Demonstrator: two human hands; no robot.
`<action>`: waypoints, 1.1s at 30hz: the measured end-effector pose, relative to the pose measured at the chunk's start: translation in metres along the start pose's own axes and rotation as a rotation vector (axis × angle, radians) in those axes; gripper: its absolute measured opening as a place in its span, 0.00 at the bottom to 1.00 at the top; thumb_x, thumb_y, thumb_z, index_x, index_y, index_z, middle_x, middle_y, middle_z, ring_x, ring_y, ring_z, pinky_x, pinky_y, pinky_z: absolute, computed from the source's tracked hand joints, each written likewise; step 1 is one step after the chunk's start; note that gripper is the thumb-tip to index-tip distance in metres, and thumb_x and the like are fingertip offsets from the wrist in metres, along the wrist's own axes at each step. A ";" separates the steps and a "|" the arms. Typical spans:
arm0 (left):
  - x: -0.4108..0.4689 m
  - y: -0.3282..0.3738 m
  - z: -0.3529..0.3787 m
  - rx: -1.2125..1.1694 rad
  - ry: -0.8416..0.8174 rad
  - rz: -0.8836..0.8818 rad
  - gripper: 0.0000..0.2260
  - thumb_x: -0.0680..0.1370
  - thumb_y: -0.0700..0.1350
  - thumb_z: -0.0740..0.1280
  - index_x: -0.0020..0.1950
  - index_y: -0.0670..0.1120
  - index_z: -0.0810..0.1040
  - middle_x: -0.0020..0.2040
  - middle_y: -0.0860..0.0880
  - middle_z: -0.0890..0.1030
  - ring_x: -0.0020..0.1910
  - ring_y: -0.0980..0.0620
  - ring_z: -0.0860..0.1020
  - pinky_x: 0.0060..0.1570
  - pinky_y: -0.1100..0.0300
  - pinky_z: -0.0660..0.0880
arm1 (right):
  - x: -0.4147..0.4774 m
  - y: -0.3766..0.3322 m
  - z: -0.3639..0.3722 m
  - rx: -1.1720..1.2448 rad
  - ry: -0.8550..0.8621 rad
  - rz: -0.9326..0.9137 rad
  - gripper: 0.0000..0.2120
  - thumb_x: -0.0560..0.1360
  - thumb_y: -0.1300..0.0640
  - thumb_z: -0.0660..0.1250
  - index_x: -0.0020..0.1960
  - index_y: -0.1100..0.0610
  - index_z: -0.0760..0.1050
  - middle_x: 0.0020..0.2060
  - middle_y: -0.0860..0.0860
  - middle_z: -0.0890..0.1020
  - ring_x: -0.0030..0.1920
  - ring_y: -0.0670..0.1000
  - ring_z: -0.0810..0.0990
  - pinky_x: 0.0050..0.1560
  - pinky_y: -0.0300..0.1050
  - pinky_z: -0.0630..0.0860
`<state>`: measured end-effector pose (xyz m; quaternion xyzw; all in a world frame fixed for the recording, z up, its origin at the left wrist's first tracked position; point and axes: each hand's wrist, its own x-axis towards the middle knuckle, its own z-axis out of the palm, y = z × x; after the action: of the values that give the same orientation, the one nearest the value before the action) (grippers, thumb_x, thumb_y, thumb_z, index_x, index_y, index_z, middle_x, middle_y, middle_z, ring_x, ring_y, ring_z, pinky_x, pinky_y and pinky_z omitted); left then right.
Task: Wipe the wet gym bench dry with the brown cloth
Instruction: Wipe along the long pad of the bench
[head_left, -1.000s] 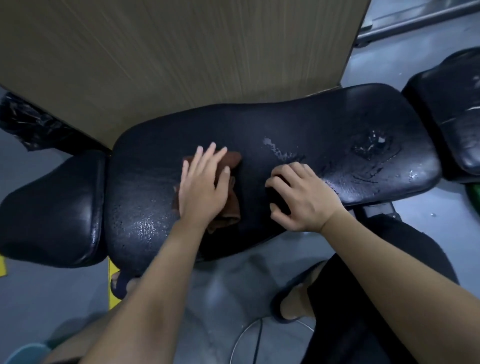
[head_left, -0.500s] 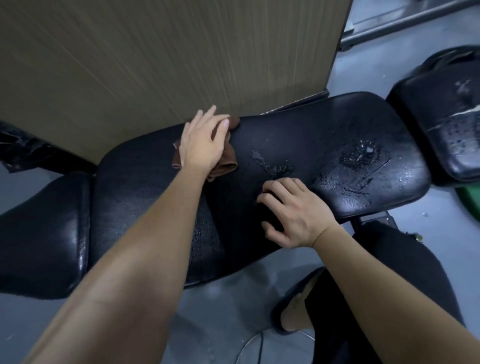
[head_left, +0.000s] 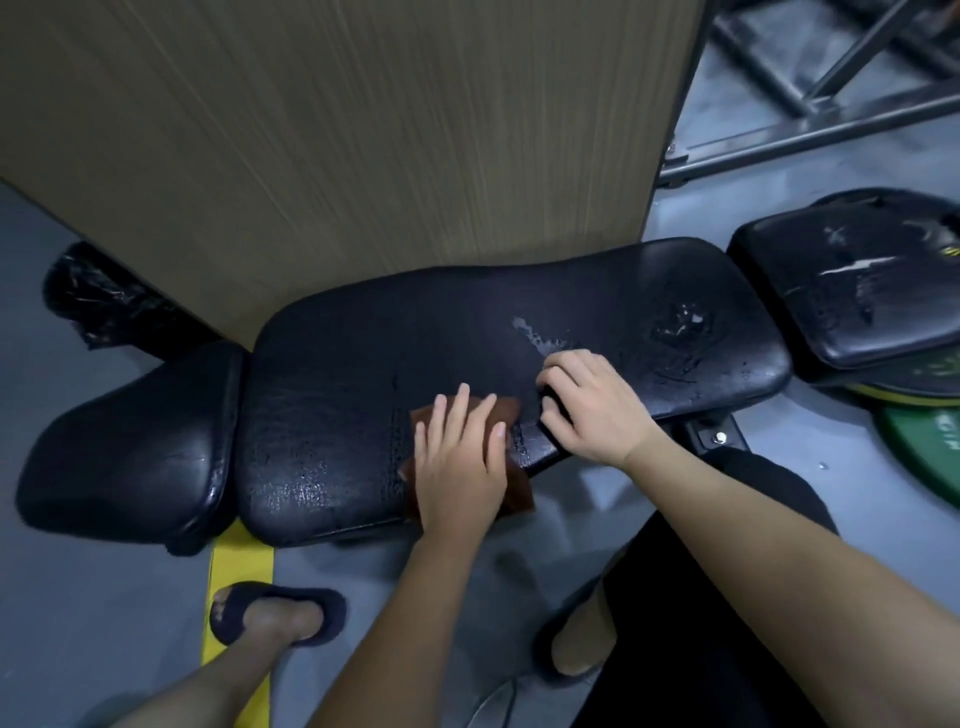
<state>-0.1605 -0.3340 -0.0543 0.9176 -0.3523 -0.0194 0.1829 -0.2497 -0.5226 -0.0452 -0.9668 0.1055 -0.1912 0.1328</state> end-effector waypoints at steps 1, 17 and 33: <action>-0.001 -0.002 -0.001 0.006 -0.005 0.016 0.21 0.84 0.57 0.53 0.74 0.56 0.74 0.79 0.52 0.69 0.80 0.46 0.63 0.76 0.41 0.61 | -0.003 0.004 -0.007 -0.002 0.027 0.038 0.08 0.76 0.57 0.63 0.51 0.61 0.77 0.51 0.57 0.79 0.49 0.61 0.76 0.50 0.55 0.72; 0.194 0.022 0.025 -0.022 -0.179 0.241 0.20 0.86 0.56 0.53 0.78 0.58 0.69 0.80 0.55 0.65 0.82 0.50 0.56 0.79 0.43 0.48 | -0.010 0.081 -0.014 -0.082 0.021 0.144 0.15 0.71 0.50 0.66 0.52 0.59 0.77 0.49 0.57 0.76 0.46 0.60 0.71 0.47 0.53 0.66; 0.188 0.058 0.036 -0.022 -0.166 0.242 0.19 0.86 0.56 0.53 0.77 0.59 0.69 0.81 0.56 0.64 0.81 0.47 0.57 0.79 0.42 0.53 | -0.007 0.078 -0.021 -0.138 -0.063 0.171 0.14 0.70 0.51 0.64 0.51 0.59 0.75 0.48 0.58 0.75 0.46 0.61 0.71 0.47 0.55 0.67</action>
<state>-0.0625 -0.5080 -0.0503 0.8616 -0.4740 -0.0768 0.1644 -0.2766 -0.5991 -0.0522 -0.9666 0.1962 -0.1411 0.0852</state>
